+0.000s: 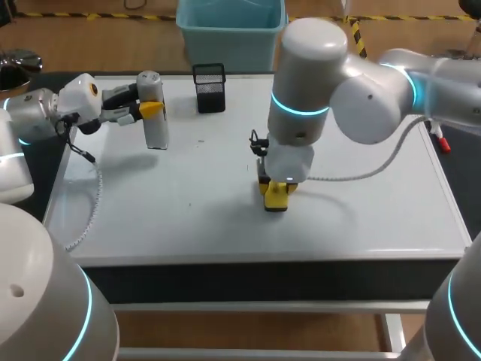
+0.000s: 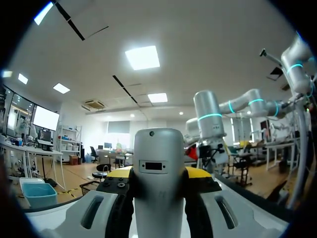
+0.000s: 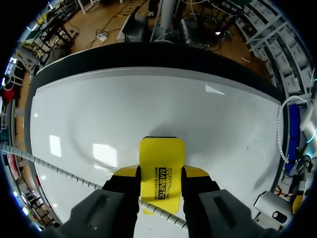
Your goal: Pick up the inspection probe, press it on each red-marked spot on the whiteboard one by one, put down the probe, pick up the eraser, and wipe off all the red marks.
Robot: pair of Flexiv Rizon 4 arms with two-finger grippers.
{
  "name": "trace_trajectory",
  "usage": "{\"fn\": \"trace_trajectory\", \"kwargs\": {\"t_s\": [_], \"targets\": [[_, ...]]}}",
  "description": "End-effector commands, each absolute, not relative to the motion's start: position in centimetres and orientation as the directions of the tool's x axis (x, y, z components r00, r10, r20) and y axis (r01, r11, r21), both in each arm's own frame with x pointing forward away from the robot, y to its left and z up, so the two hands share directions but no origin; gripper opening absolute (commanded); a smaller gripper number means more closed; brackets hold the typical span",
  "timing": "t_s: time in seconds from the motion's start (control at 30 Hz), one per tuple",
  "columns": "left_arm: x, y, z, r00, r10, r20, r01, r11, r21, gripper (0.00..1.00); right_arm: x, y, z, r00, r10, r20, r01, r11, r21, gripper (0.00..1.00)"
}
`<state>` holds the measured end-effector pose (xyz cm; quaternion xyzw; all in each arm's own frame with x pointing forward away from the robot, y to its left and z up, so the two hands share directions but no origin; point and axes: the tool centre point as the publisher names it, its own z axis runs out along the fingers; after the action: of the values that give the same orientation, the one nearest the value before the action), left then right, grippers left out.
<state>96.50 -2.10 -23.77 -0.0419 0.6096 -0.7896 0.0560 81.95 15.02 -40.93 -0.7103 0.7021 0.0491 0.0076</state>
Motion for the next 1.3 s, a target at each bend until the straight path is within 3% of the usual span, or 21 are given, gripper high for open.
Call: {"fn": "trace_trajectory", "kwargs": {"t_s": [0.03,0.87,1.3], "targets": [[96.6,-2.1,-23.7,-0.990,-0.138,-0.002,0.037,-0.250,-0.968,0.00,82.4,15.5,-41.1,0.017,-0.998,-0.065,-0.998,-0.021,0.056,0.00],[96.6,-2.1,-23.7,-0.990,-0.138,-0.002,0.037,-0.250,-0.968,0.00,82.3,14.8,-42.6,0.029,-0.998,-0.056,-0.997,-0.032,0.065,0.00],[96.6,-2.1,-23.7,-0.990,-0.138,-0.002,0.037,-0.250,-0.968,0.00,83.0,11.8,-42.6,-0.045,-0.998,-0.037,-0.998,0.043,0.049,0.00]]}}
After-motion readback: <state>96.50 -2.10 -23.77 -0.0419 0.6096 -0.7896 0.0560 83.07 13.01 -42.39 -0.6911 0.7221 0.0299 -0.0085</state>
